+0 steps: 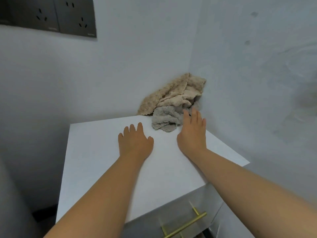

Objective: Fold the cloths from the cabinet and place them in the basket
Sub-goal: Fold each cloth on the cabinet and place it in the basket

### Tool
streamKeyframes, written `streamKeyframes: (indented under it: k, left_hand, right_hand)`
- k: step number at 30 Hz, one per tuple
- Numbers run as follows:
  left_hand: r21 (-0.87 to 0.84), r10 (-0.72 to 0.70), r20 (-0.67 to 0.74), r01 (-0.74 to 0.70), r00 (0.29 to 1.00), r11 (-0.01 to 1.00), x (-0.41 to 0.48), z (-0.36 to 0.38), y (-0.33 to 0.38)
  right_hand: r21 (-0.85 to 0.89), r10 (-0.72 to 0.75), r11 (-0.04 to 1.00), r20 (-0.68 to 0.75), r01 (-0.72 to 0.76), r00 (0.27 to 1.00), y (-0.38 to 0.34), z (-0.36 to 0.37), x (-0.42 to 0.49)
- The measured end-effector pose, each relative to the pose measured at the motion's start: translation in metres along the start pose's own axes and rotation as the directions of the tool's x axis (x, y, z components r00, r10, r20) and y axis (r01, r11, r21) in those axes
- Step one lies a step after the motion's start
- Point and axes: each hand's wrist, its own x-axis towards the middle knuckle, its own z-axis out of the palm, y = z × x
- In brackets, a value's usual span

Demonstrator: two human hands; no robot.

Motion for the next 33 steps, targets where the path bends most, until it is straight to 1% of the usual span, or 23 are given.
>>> streamKeyframes:
  k: [2,3,4,5,6,8,9,10,12,15,19,22,24,26,27,28,29,31,33]
  left_hand:
    - [0.001,0.0,0.0,0.0,1.0,1.0,0.005,0.002,0.001]
    - [0.004,0.002,-0.006,-0.002,1.0,1.0,0.008,0.003,0.0]
    - [0.009,0.002,-0.008,-0.002,1.0,1.0,0.01,0.004,0.0]
    - [0.011,0.001,-0.011,-0.001,1.0,1.0,0.011,0.004,0.001]
    - [0.011,0.001,-0.012,-0.001,1.0,1.0,0.013,0.004,0.001]
    - [0.011,0.0,-0.009,0.0,1.0,1.0,0.014,0.004,0.001]
    - [0.007,0.002,-0.007,-0.002,1.0,1.0,0.015,0.003,0.001]
    - [-0.002,0.003,-0.007,-0.003,1.0,1.0,0.015,0.003,0.001]
    - [-0.022,0.004,-0.009,-0.004,1.0,1.0,0.015,0.003,0.0]
    - [-0.054,0.004,-0.006,-0.004,1.0,0.999,0.014,0.003,-0.001]
    - [-0.069,0.003,-0.01,-0.004,1.0,0.998,0.014,0.001,0.0]
    - [-0.087,0.006,-0.015,-0.007,1.0,0.996,0.013,0.0,0.0]
    - [-0.133,0.025,-0.033,-0.029,0.999,0.991,0.012,-0.001,0.0]
    - [-0.243,0.044,-0.093,-0.065,0.995,0.968,0.011,-0.003,0.0]
    - [-0.308,0.052,-0.137,-0.093,0.989,0.947,0.009,-0.006,0.001]
    - [-0.368,0.058,-0.185,-0.123,0.981,0.922,0.006,-0.008,0.002]
    - [-0.425,0.06,-0.228,-0.154,0.972,0.892,0.003,-0.01,0.004]
    - [-0.532,0.065,-0.287,-0.216,0.956,0.819,-0.008,-0.017,0.014]
    - [-0.58,0.082,-0.353,-0.287,0.932,0.763,-0.019,-0.027,0.028]
  right_hand:
    - [0.024,-0.089,0.995,-0.166,0.094,0.982,0.002,-0.003,0.02]
    - [0.078,-0.093,0.99,-0.226,0.113,0.97,0.002,-0.006,0.033]
    - [0.157,-0.075,0.981,-0.24,0.115,0.968,0.0,-0.013,0.044]
    - [0.254,-0.041,0.963,-0.204,0.094,0.978,-0.001,-0.019,0.055]
    - [0.341,-0.006,0.939,-0.133,0.051,0.991,-0.003,-0.024,0.066]
    - [0.427,0.065,0.899,0.098,-0.101,0.993,-0.006,-0.03,0.083]
    - [0.429,0.092,0.887,0.194,-0.169,0.977,-0.008,-0.029,0.089]
    - [0.417,0.111,0.884,0.252,-0.212,0.961,-0.009,-0.028,0.092]
    - [0.394,0.135,0.886,0.285,-0.244,0.949,-0.013,-0.024,0.095]
    - [0.322,0.12,0.924,0.269,-0.207,0.956,-0.015,-0.019,0.096]
    - [0.102,0.044,0.992,0.312,-0.08,0.949,-0.012,-0.015,0.104]
    - [0.003,0.039,0.999,0.253,-0.041,0.967,-0.017,-0.018,0.1]
    - [-0.007,0.01,1.0,0.152,-0.009,0.988,-0.02,-0.023,0.097]
    - [0.079,-0.054,0.995,-0.007,0.054,0.999,-0.023,-0.034,0.096]
    - [0.142,-0.068,0.987,-0.066,0.077,0.996,-0.025,-0.043,0.095]
    - [0.215,-0.065,0.973,-0.096,0.085,0.993,-0.028,-0.053,0.094]
    - [0.298,-0.041,0.952,-0.113,0.073,0.993,-0.03,-0.065,0.092]
    - [0.458,0.03,0.889,-0.1,0.019,0.995,-0.034,-0.092,0.088]
    - [0.565,0.055,0.825,-0.065,-0.009,0.996,-0.037,-0.117,0.084]
